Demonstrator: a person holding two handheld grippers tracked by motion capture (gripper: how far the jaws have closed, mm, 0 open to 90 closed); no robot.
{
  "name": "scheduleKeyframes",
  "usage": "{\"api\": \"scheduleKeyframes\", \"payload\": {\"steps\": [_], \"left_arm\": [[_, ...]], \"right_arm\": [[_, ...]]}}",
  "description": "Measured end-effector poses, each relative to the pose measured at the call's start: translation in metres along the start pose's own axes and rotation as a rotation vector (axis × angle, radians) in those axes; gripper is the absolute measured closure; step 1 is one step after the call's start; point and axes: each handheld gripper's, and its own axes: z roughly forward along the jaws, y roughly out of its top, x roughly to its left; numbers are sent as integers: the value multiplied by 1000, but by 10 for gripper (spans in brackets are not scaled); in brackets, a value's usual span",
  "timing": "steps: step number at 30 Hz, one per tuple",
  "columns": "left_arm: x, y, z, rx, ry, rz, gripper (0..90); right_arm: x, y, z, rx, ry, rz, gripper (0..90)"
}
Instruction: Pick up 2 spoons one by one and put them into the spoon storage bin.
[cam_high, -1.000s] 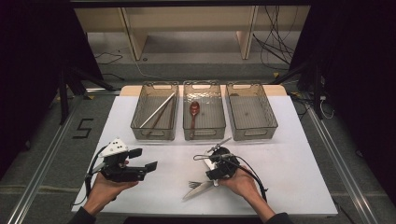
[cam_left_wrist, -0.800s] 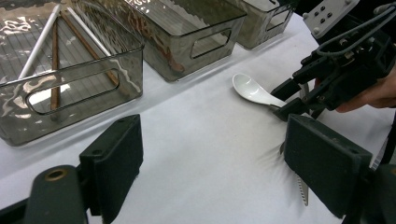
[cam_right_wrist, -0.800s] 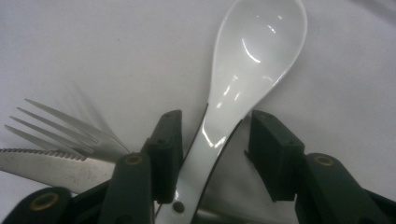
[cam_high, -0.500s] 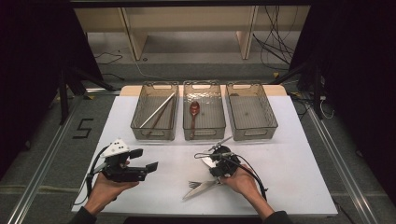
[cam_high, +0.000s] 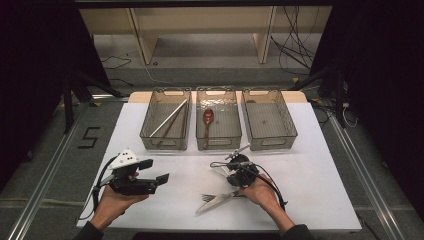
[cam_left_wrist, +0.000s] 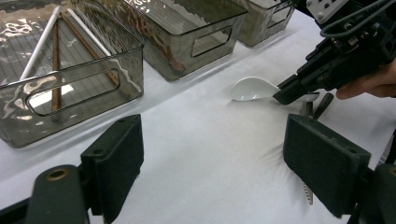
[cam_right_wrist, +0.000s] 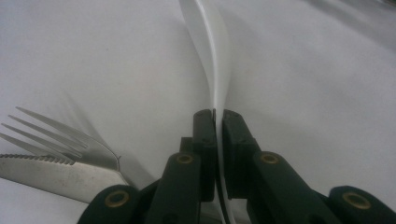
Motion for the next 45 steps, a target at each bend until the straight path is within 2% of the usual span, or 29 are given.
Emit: {"api": "scheduleKeyframes", "payload": {"steps": [5,17,28,37,42,45], "left_arm": [[0,0,0,-5,4,2,199],[2,0,-3,-42,-1,-8,199],[5,-1,-4,-57,5,-17,197],[5,-1,-7,-86,3,-16,192],[5,-1,-7,-77,3,-12,192],[5,-3,-8,-74,-5,-30,192]], "right_arm": [[-1,1,-3,-11,6,-8,860],[-9,9,-24,-111,29,1,859],[-24,31,-40,-179,27,25,858],[-29,48,-48,-209,33,36,858],[-31,60,-54,-220,25,36,859],[-32,67,-57,-225,21,37,858]]}}
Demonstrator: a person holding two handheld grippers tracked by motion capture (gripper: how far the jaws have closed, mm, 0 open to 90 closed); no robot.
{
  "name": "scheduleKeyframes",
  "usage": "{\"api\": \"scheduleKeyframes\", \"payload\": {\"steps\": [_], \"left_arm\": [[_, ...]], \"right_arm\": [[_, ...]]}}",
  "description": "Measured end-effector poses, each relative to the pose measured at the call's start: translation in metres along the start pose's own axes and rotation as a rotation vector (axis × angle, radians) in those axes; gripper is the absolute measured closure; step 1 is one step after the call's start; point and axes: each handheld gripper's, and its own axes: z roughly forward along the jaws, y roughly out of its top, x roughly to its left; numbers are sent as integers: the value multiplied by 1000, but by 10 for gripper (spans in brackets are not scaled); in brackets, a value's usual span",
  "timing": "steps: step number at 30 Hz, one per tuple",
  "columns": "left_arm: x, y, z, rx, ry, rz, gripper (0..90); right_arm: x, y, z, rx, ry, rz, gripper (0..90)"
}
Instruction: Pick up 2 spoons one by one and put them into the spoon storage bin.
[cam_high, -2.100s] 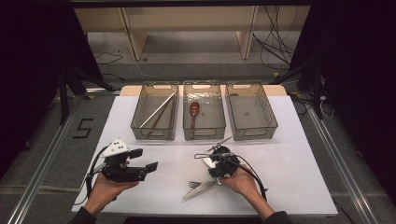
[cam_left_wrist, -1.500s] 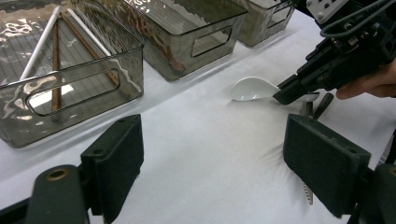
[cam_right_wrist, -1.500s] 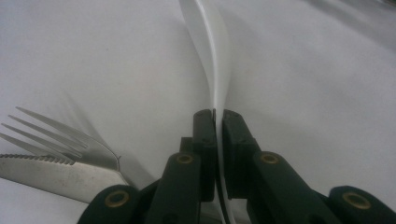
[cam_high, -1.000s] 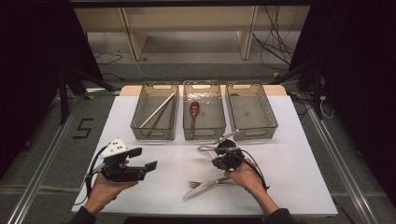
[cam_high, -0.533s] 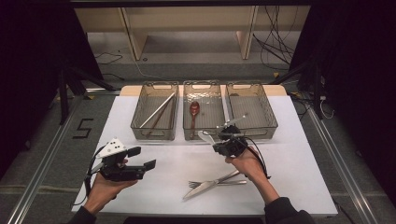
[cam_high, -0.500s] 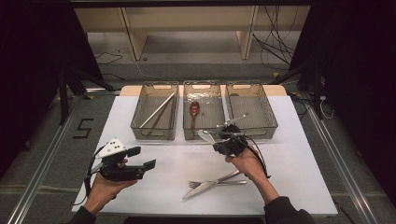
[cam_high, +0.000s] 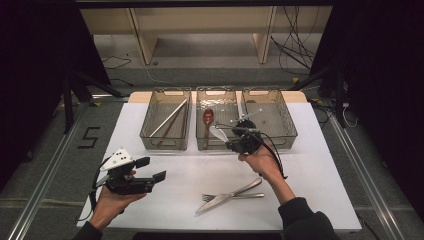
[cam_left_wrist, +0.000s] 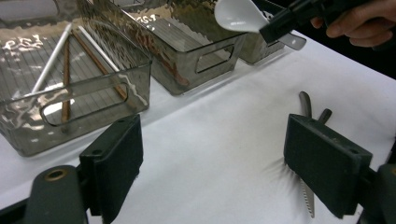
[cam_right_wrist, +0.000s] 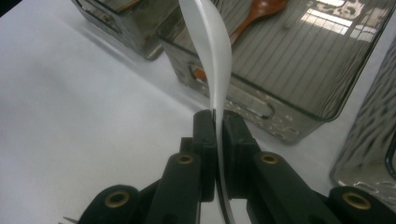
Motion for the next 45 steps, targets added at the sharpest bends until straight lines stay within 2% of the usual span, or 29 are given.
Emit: {"api": "scheduleKeyframes", "payload": {"steps": [8,25,34,45], "left_arm": [[-1,0,-1,-5,4,11,192],[-1,1,-1,-18,7,24,192],[-1,2,-1,-18,5,23,191],[-2,3,-1,-24,4,18,191]], "right_arm": [[-7,20,0,-15,-9,23,858],[-26,60,22,-1,-65,88,858],[-33,69,33,1,-86,126,857],[-39,72,46,12,-92,163,857]]}}
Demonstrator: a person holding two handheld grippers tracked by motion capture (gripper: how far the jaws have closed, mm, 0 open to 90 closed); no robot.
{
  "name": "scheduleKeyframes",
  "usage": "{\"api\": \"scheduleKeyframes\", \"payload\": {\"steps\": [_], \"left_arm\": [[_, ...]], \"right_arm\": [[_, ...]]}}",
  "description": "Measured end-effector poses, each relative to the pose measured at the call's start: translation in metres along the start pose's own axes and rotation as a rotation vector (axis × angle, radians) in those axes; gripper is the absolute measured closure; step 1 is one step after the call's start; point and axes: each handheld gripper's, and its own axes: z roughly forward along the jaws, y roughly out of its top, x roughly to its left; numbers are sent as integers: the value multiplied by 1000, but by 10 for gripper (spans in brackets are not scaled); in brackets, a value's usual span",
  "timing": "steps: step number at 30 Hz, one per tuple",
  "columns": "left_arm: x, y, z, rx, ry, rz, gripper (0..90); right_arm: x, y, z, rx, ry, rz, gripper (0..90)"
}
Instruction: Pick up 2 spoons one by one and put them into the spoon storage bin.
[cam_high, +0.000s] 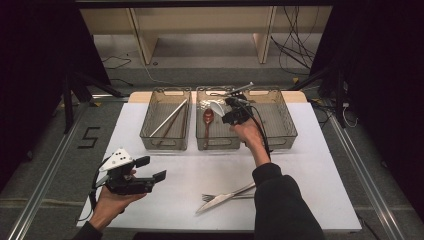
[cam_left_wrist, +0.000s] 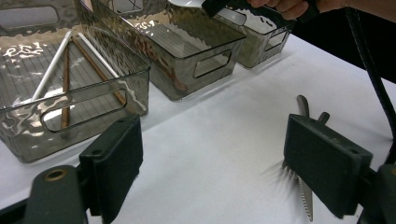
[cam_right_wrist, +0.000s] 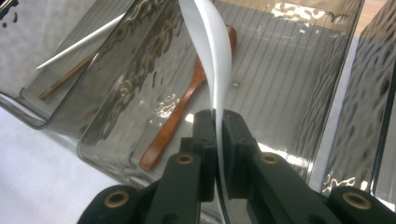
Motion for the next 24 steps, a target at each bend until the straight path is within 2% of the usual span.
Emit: {"api": "scheduleKeyframes", "payload": {"steps": [6,14,17,18,20,23,24], "left_arm": [[1,0,0,-1,0,0,191],[0,0,0,1,-1,3,190],[1,0,-1,-1,0,1,191],[1,0,-1,-2,-1,0,191],[1,0,0,0,-1,1,191],[1,0,0,0,-3,2,191],[1,0,0,0,-2,1,191]], "right_arm": [[0,0,10,21,-10,11,857],[1,0,19,35,-36,-8,852],[0,0,21,36,-37,-1,845],[0,0,21,33,-35,1,827],[0,1,21,35,-27,-1,733],[3,1,18,19,-27,-29,727],[3,2,16,12,-21,-35,686]]}}
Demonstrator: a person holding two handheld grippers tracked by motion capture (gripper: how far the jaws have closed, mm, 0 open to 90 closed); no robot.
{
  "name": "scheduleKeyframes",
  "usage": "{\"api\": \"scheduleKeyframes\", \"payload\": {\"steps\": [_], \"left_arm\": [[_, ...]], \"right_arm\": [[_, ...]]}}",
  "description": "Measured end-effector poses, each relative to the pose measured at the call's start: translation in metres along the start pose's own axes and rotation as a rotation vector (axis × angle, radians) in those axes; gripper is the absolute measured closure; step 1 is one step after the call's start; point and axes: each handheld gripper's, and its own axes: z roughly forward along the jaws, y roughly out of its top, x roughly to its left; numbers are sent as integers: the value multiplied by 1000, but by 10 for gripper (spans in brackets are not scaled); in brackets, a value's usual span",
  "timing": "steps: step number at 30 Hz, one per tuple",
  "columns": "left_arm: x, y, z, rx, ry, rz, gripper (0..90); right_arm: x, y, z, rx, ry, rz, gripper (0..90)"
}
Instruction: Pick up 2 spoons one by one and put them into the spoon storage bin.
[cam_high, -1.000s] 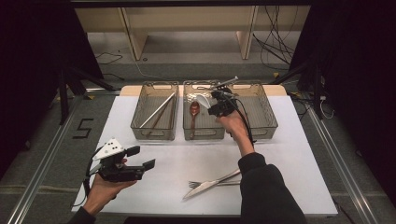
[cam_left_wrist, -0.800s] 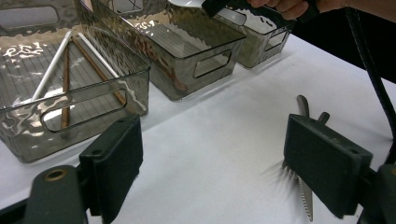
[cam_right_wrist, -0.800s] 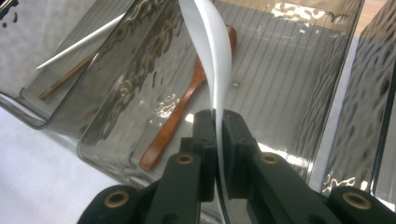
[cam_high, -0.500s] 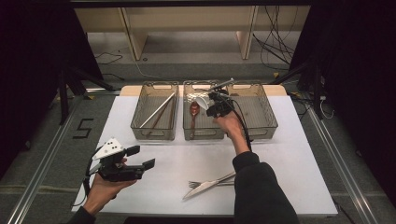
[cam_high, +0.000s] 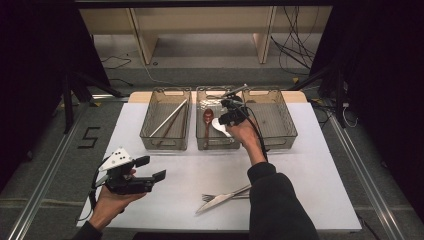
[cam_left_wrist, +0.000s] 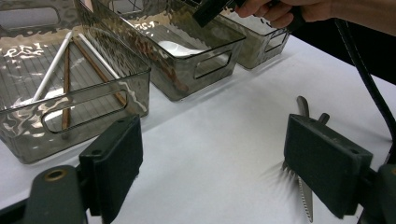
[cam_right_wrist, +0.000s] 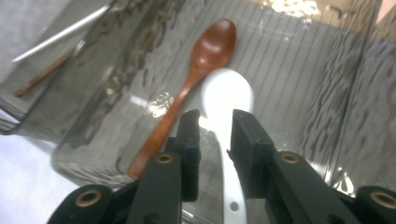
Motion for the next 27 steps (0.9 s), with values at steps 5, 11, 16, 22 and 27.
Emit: {"api": "scheduleKeyframes", "payload": {"steps": [5,11,16,22,27], "left_arm": [[0,0,0,-1,-2,-1,191],[1,0,0,-1,-3,-2,190],[1,0,0,-3,2,-5,190],[1,0,0,-2,5,-3,189],[1,0,0,-1,5,-4,189]], "right_arm": [[-1,-1,-10,-24,37,-15,549],[1,-7,-30,-55,85,-63,470],[6,-15,-47,-72,123,-113,424],[10,-28,-63,-89,170,-160,391],[12,-41,-69,-83,199,-196,366]]}}
